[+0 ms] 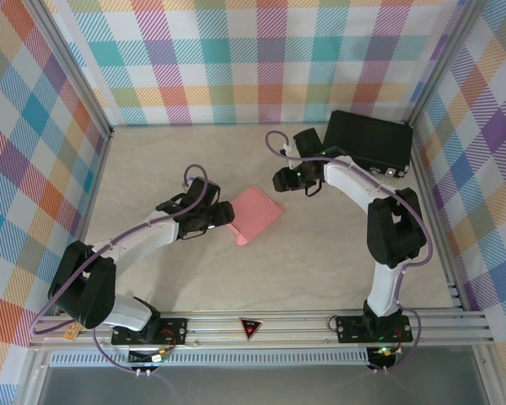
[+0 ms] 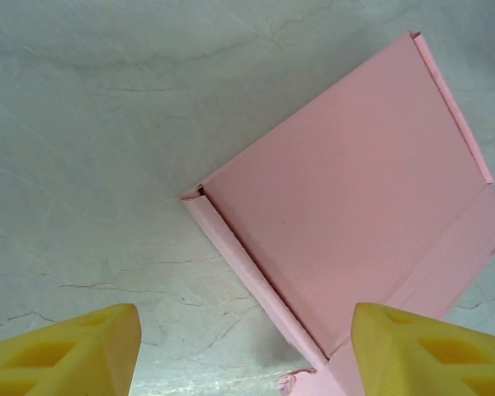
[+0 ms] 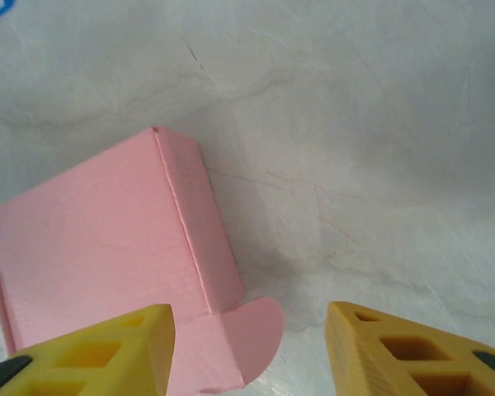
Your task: Fold the paper box
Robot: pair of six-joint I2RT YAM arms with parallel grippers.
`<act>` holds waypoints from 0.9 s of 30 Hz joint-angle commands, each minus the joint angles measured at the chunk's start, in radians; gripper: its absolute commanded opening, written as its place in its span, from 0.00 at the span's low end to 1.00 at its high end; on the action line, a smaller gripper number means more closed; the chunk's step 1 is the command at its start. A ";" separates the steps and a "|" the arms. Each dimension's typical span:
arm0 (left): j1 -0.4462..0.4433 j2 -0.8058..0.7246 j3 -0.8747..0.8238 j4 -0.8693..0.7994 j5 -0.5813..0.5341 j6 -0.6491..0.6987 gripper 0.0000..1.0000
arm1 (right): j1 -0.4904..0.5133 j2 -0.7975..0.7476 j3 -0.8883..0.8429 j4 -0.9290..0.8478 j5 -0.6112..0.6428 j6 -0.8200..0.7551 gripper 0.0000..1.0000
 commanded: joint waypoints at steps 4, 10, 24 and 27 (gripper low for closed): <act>0.013 0.009 0.024 -0.037 0.020 0.061 0.68 | -0.013 -0.081 -0.141 0.056 -0.046 0.078 0.51; -0.001 -0.002 0.038 -0.024 0.080 0.147 0.68 | -0.033 -0.158 -0.278 0.081 -0.048 0.130 0.49; -0.389 0.149 0.171 -0.033 -0.464 0.691 0.85 | -0.139 -0.329 -0.571 0.228 -0.105 0.288 0.48; -0.438 0.262 0.233 -0.044 -0.546 0.756 0.86 | -0.166 -0.352 -0.607 0.249 -0.126 0.303 0.49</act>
